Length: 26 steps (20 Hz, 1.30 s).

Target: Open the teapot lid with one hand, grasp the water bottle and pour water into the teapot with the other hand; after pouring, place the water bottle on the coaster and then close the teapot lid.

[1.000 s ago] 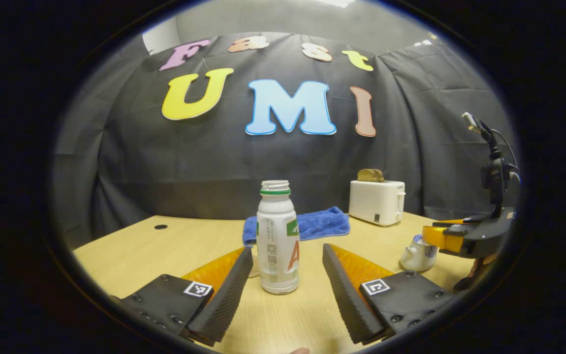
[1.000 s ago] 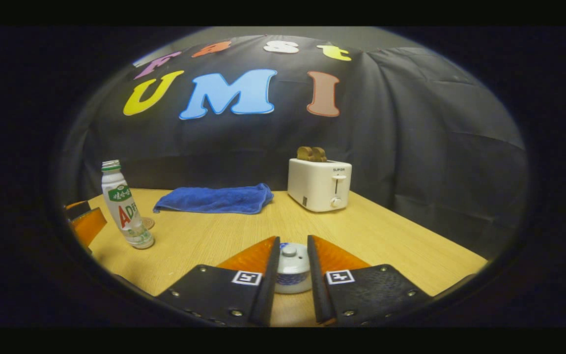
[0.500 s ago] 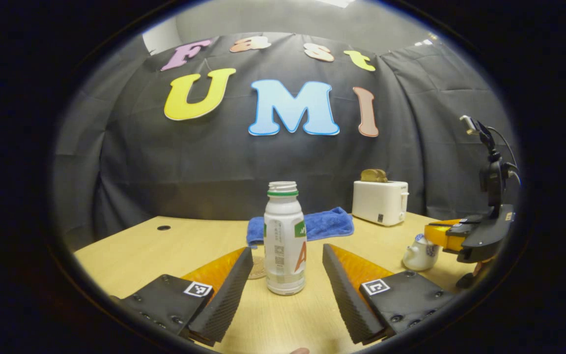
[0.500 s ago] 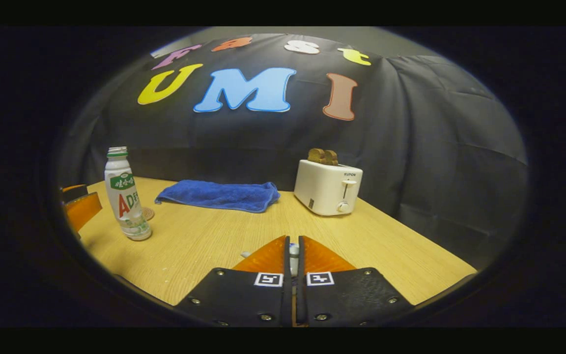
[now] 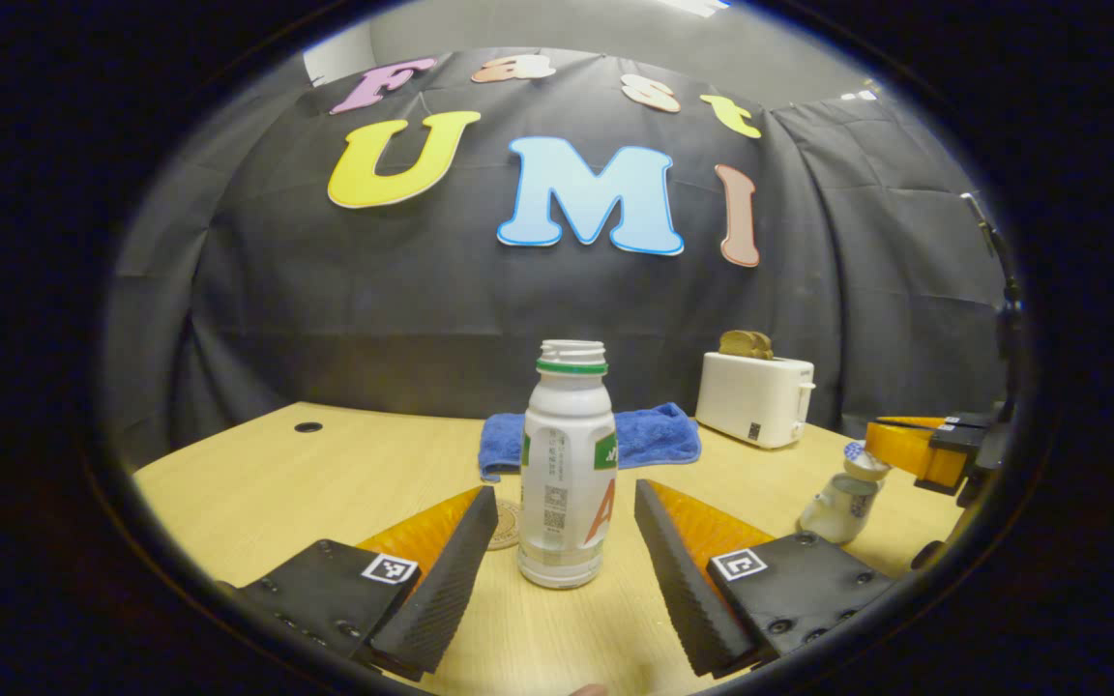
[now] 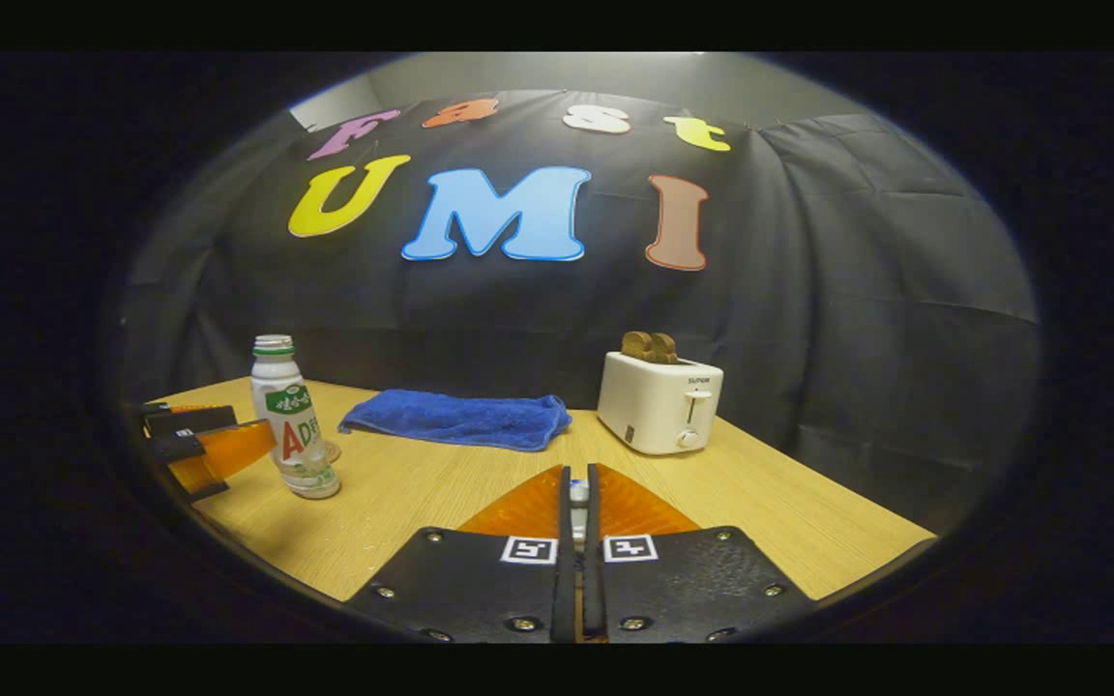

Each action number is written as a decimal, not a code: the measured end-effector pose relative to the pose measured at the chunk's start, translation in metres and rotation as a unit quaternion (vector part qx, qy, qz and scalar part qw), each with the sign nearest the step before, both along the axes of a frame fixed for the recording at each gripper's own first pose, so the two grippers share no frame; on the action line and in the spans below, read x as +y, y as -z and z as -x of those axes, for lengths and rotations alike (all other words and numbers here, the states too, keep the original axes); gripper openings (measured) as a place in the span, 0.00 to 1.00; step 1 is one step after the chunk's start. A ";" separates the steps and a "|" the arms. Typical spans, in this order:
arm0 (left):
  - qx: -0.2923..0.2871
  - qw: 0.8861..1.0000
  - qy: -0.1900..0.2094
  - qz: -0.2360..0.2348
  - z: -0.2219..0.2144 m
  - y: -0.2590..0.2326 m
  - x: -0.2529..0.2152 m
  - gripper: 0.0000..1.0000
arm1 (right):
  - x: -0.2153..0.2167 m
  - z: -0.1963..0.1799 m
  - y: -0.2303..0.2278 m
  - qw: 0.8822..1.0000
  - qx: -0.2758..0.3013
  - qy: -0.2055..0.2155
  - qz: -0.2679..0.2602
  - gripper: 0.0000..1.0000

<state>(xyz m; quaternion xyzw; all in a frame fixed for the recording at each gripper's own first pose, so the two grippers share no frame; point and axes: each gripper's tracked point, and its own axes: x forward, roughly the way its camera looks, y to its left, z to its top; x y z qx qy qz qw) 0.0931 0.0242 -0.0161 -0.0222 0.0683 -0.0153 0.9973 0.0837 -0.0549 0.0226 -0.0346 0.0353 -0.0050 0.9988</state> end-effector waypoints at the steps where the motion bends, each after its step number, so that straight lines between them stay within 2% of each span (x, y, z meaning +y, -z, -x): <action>1: 0.002 1.000 -0.001 0.001 -0.006 -0.001 -0.002 1.00 | 0.001 0.001 -0.001 1.000 -0.001 -0.002 0.001 0.03; 4: 0.006 1.000 -0.011 -0.020 -0.022 0.001 -0.006 0.99 | 0.002 0.005 -0.001 1.000 -0.002 -0.008 -0.003 0.04; 10: 0.033 0.999 -0.018 -0.024 -0.049 0.020 -0.004 0.99 | 0.004 0.010 0.000 1.000 0.000 -0.019 -0.011 0.04; 11: 0.031 0.999 -0.020 -0.021 -0.047 0.017 -0.002 0.98 | 0.003 0.013 -0.001 1.000 -0.001 -0.020 -0.011 0.04; 13: 0.038 0.999 -0.010 -0.014 -0.044 0.017 -0.004 0.85 | 0.003 0.018 -0.001 1.000 -0.006 -0.025 -0.014 0.03; 15: 0.046 0.999 0.001 -0.023 -0.040 0.015 -0.005 0.82 | 0.002 0.027 -0.002 0.999 -0.010 -0.029 -0.017 0.00; 16: 0.048 0.998 0.004 -0.037 -0.039 0.014 -0.004 0.82 | 0.003 0.032 -0.001 0.999 -0.010 -0.031 -0.019 0.03; 20: 0.038 0.993 0.014 -0.110 -0.035 0.001 -0.004 0.82 | 0.001 0.055 0.003 0.999 -0.009 -0.036 -0.031 0.04; 22: 0.028 0.987 0.022 -0.155 -0.032 -0.003 -0.012 0.82 | 0.001 0.065 0.008 0.999 -0.003 -0.039 -0.036 0.04; 23: 0.023 0.984 0.028 -0.174 -0.030 -0.004 -0.015 0.77 | -0.001 0.069 0.011 0.999 0.001 -0.038 -0.036 0.03; 24: 0.019 0.981 0.035 -0.191 -0.030 -0.007 -0.021 0.82 | -0.003 0.074 0.014 0.999 0.003 -0.037 -0.037 0.04; 26: 0.011 0.972 0.042 -0.232 -0.029 -0.009 -0.030 0.82 | -0.007 0.084 0.017 0.998 0.005 -0.036 -0.045 0.03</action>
